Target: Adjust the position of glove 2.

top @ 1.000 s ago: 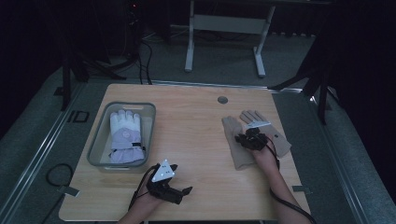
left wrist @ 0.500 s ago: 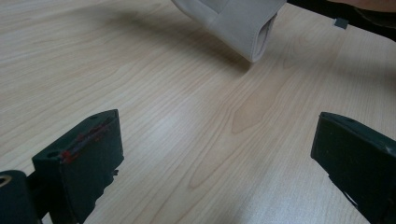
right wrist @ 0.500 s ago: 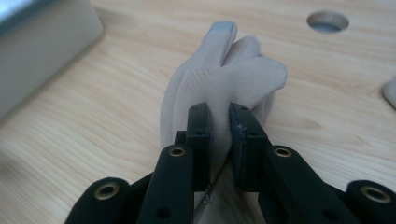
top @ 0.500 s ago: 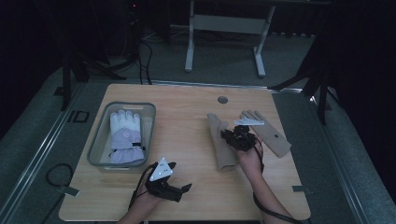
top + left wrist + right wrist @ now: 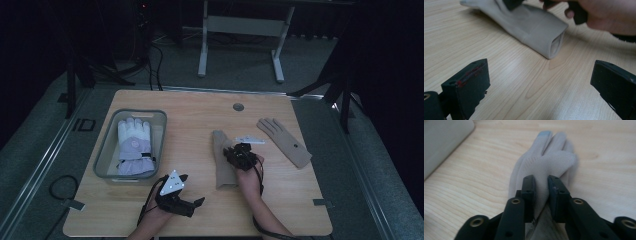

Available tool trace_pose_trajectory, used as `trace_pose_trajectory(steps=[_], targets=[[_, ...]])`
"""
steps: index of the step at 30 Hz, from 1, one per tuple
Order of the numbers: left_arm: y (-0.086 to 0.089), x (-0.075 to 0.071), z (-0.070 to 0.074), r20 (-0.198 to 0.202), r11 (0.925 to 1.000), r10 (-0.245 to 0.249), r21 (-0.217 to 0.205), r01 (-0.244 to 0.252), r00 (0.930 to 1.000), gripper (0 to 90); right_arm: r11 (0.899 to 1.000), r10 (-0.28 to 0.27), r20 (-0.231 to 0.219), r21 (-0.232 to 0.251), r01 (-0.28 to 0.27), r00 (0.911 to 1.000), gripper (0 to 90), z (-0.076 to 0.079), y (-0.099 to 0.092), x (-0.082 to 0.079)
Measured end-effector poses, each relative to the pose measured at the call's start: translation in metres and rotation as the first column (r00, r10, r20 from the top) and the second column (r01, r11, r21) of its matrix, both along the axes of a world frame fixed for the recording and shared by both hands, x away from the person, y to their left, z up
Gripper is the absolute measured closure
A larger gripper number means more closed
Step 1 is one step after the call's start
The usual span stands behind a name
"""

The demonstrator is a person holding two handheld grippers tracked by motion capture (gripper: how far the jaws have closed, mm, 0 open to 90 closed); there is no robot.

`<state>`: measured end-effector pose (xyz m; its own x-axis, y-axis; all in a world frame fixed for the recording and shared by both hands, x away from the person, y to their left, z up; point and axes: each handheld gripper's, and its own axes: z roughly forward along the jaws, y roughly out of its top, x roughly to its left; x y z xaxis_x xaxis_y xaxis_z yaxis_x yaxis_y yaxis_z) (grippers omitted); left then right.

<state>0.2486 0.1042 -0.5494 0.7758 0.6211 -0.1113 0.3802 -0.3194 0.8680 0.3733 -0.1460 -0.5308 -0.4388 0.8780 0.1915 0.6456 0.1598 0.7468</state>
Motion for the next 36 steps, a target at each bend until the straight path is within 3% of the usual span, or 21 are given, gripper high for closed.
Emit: trace_pose_trajectory(steps=[6, 12, 15, 23, 25, 36], targets=[[0.002, 0.0, 0.0, -0.002, 1.0, 0.002, -0.005, -0.002, 1.0, 2.4, 0.998, 0.036, -0.024, -0.053, -0.037, 0.999, 64.0, -0.022, 0.005, -0.001], [0.003, 0.001, 0.0, -0.003, 1.0, 0.002, -0.005, -0.002, 1.0, 2.4, 0.997, 0.065, -0.019, -0.051, -0.066, 0.9977, 58.9, -0.016, 0.001, -0.003], [0.002, 0.001, -0.001, -0.002, 1.0, -0.001, -0.007, 0.001, 1.0, 2.3, 0.994, 0.096, 0.005, -0.059, -0.095, 0.9954, 54.6, -0.003, -0.008, -0.006], [0.002, 0.001, -0.003, -0.003, 1.0, -0.004, 0.0, 0.004, 1.0, 2.4, 0.987, 0.152, 0.052, -0.067, -0.148, 0.987, 53.1, 0.018, -0.046, -0.005], [0.002, 0.002, -0.003, -0.004, 1.0, -0.005, -0.002, 0.005, 1.0, 2.4, 0.984, 0.166, 0.077, -0.072, -0.161, 0.9831, 53.4, 0.025, -0.068, -0.004], [0.002, 0.001, -0.004, -0.006, 0.9999, -0.013, -0.004, 0.013, 0.9999, 2.4, 0.989, 0.111, 0.129, -0.111, -0.096, 0.9854, 55.7, 0.034, -0.138, 0.009]])
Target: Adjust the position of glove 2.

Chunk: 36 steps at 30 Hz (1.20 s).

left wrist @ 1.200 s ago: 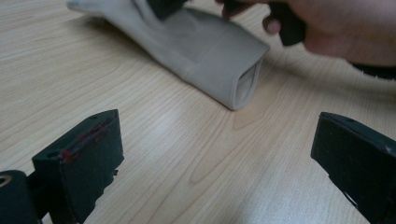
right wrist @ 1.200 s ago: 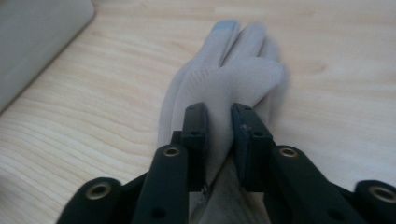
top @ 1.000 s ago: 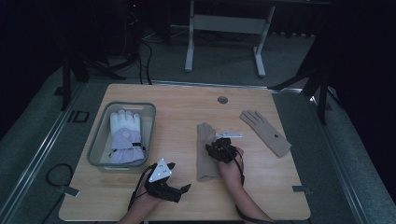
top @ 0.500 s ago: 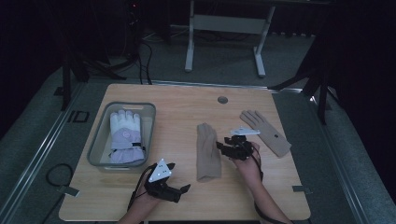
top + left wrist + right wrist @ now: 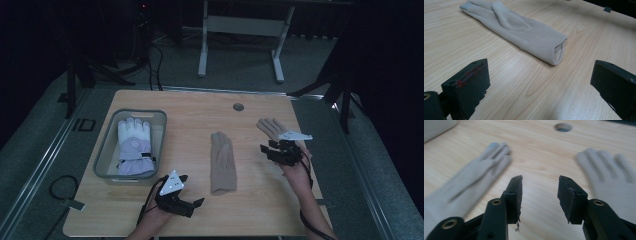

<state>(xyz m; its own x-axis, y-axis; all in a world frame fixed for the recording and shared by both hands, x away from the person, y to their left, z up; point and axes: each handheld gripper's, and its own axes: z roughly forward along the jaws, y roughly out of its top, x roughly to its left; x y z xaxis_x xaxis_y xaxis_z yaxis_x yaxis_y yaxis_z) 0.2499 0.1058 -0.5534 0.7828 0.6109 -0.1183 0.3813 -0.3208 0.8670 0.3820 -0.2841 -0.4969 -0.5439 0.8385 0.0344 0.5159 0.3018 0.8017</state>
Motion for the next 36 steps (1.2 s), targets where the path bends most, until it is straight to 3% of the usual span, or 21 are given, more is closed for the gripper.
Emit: trace_pose_trajectory(steps=[2, 15, 20, 24, 31, 35, 36], targets=[[0.0, 0.0, 0.0, -0.001, 1.0, 0.0, -0.002, 0.0, 1.0, 2.4, 1.0, -0.017, 0.014, 0.008, 0.017, 0.9998, 55.9, -0.002, -0.012, 0.002], [-0.001, 0.0, -0.001, -0.006, 1.0, -0.002, -0.008, 0.002, 1.0, 2.4, 0.989, -0.137, -0.015, -0.062, 0.136, 0.9905, 56.4, -0.008, -0.067, 0.03], [-0.001, 0.0, -0.001, -0.006, 1.0, -0.004, -0.007, 0.004, 1.0, 2.4, 0.984, -0.165, -0.005, -0.074, 0.165, 0.9862, 56.1, -0.006, -0.077, 0.043], [-0.002, -0.001, -0.001, -0.008, 0.9999, -0.01, -0.008, 0.01, 0.9999, 2.4, 0.982, -0.176, -0.023, -0.076, 0.174, 0.984, 55.2, -0.008, -0.081, 0.052], [-0.004, -0.002, -0.003, -0.012, 0.9998, -0.017, -0.005, 0.017, 0.9998, 2.4, 0.98, -0.177, -0.07, -0.109, 0.169, 0.9816, 54.5, -0.027, -0.083, 0.066], [-0.004, -0.001, -0.003, -0.017, 0.9999, -0.014, -0.007, 0.013, 0.9998, 2.4, 0.981, -0.175, -0.098, -0.107, 0.164, 0.9797, 53.3, -0.036, -0.086, 0.072], [-0.004, -0.001, -0.003, -0.019, 0.9999, -0.013, -0.007, 0.013, 0.9997, 2.4, 0.984, -0.157, -0.099, -0.102, 0.147, 0.9827, 52.5, -0.039, -0.085, 0.073]])
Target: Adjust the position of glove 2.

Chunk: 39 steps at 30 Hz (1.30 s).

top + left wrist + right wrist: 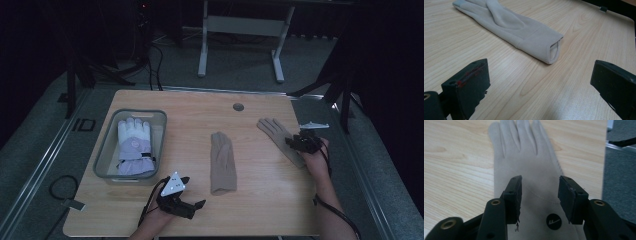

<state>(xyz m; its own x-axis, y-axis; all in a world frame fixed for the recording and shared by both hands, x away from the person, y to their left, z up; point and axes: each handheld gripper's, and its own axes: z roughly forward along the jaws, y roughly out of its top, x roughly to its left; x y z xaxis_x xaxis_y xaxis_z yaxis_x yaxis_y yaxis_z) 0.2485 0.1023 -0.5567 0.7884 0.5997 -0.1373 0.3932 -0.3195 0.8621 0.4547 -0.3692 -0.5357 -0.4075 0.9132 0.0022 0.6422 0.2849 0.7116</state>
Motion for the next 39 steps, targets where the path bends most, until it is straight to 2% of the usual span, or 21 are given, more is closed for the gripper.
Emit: trace_pose_trajectory(steps=[2, 4, 6, 9, 11, 13, 16, 18, 23, 25, 29, 32, 33, 34, 36, 39], targets=[[0.0, -0.001, 0.0, 0.003, 1.0, -0.001, 0.001, 0.001, 1.0, 2.4, 0.996, 0.025, -0.009, -0.091, -0.026, 0.9996, 53.3, -0.009, 0.004, 0.001], [0.0, -0.001, 0.0, 0.002, 1.0, -0.001, 0.003, 0.001, 1.0, 2.4, 1.0, 0.021, -0.031, -0.022, -0.022, 0.9993, 61.6, -0.009, 0.0, 0.003], [0.0, 0.0, 0.0, 0.001, 1.0, 0.0, 0.001, 0.0, 1.0, 2.4, 0.999, 0.03, -0.028, -0.022, -0.03, 0.9992, 76.0, -0.009, -0.001, 0.002], [0.0, 0.0, 0.0, -0.001, 1.0, 0.0, 0.0, 0.0, 1.0, 2.4, 1.0, -0.016, -0.049, -0.013, 0.015, 0.9987, 82.4, -0.007, 0.002, 0.002], [0.0, 0.0, 0.0, 0.003, 1.0, 0.001, -0.001, -0.001, 1.0, 2.4, 0.999, -0.054, -0.056, 0.003, 0.055, 0.997, 83.3, -0.005, 0.006, 0.0], [0.0, 0.0, 0.001, 0.005, 1.0, 0.001, 0.004, -0.001, 1.0, 2.4, 0.997, -0.073, -0.04, 0.03, 0.074, 0.9966, 83.5, -0.002, 0.011, -0.005], [0.0, 0.0, 0.001, 0.007, 1.0, 0.005, 0.002, -0.005, 1.0, 2.4, 0.988, -0.133, -0.025, 0.076, 0.134, 0.9908, 83.6, 0.004, 0.02, -0.016], [0.001, 0.0, 0.002, 0.009, 0.9999, 0.011, -0.001, -0.011, 0.9999, 2.4, 0.982, -0.177, -0.018, 0.071, 0.178, 0.9841, 83.6, 0.007, 0.028, -0.026], [0.001, -0.001, 0.003, 0.015, 0.9998, 0.019, -0.006, -0.019, 0.9997, 2.4, 0.97, -0.22, -0.027, 0.106, 0.221, 0.9752, 83.6, 0.011, 0.042, -0.049], [0.0, -0.002, 0.003, 0.018, 0.9999, 0.016, -0.007, -0.016, 0.9997, 2.4, 0.964, -0.242, -0.013, 0.11, 0.242, 0.9702, 83.6, 0.015, 0.045, -0.058], [0.0, -0.002, 0.004, 0.024, 0.9999, 0.014, -0.001, -0.013, 0.9996, 2.4, 0.944, -0.295, -0.011, 0.152, 0.293, 0.9554, 83.6, 0.022, 0.046, -0.075], [0.0, -0.003, 0.004, 0.027, 0.9999, 0.012, 0.0, -0.012, 0.9996, 2.4, 0.919, -0.354, -0.017, 0.181, 0.351, 0.935, 83.6, 0.023, 0.045, -0.09], [0.0, -0.003, 0.005, 0.026, 0.9999, 0.012, 0.0, -0.012, 0.9996, 2.4, 0.913, -0.365, -0.024, 0.189, 0.363, 0.9307, 83.5, 0.022, 0.045, -0.095], [0.0, -0.003, 0.005, 0.028, 0.9999, 0.012, 0.0, -0.012, 0.9995, 2.4, 0.912, -0.37, -0.031, 0.18, 0.37, 0.9284, 83.4, 0.019, 0.046, -0.099], [0.001, -0.003, 0.005, 0.03, 0.9999, 0.011, -0.002, -0.011, 0.9995, 2.4, 0.902, -0.377, -0.061, 0.203, 0.381, 0.9244, 83.0, 0.012, 0.046, -0.106], [0.001, -0.002, 0.006, 0.032, 0.9999, 0.01, -0.006, -0.01, 0.9994, 2.4, 0.914, -0.366, -0.081, 0.16, 0.374, 0.9272, 81.7, -0.001, 0.051, -0.111]])
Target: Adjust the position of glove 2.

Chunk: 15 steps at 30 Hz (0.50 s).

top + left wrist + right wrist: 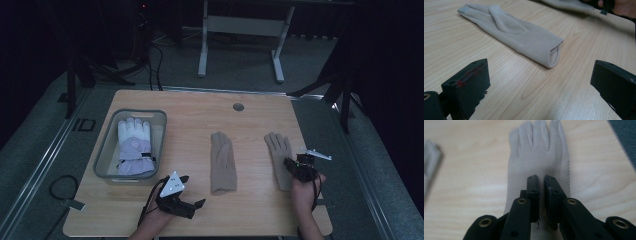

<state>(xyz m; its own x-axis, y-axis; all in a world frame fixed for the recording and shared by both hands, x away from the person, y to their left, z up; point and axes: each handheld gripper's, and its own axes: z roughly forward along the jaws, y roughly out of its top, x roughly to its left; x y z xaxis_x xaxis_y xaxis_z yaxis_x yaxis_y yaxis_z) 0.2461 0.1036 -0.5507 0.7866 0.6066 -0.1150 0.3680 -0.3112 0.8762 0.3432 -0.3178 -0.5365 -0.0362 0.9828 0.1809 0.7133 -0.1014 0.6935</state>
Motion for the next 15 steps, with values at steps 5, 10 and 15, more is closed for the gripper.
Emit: trace_pose_trajectory(steps=[5, 10, 15], targets=[[0.0, 0.0, 0.0, -0.001, 1.0, -0.002, 0.001, 0.002, 1.0, 2.4, 1.0, 0.007, -0.016, 0.008, -0.007, 0.9998, 78.7, -0.008, -0.001, 0.0], [-0.001, 0.0, -0.001, -0.007, 1.0, -0.007, 0.005, 0.007, 1.0, 2.4, 0.999, 0.043, -0.004, 0.013, -0.043, 0.9991, 66.5, -0.001, -0.002, -0.002], [-0.001, 0.0, -0.001, -0.006, 0.9999, -0.011, 0.005, 0.011, 0.9999, 2.4, 0.99, 0.138, 0.029, -0.018, -0.137, 0.9901, 58.8, 0.009, -0.005, -0.004]])
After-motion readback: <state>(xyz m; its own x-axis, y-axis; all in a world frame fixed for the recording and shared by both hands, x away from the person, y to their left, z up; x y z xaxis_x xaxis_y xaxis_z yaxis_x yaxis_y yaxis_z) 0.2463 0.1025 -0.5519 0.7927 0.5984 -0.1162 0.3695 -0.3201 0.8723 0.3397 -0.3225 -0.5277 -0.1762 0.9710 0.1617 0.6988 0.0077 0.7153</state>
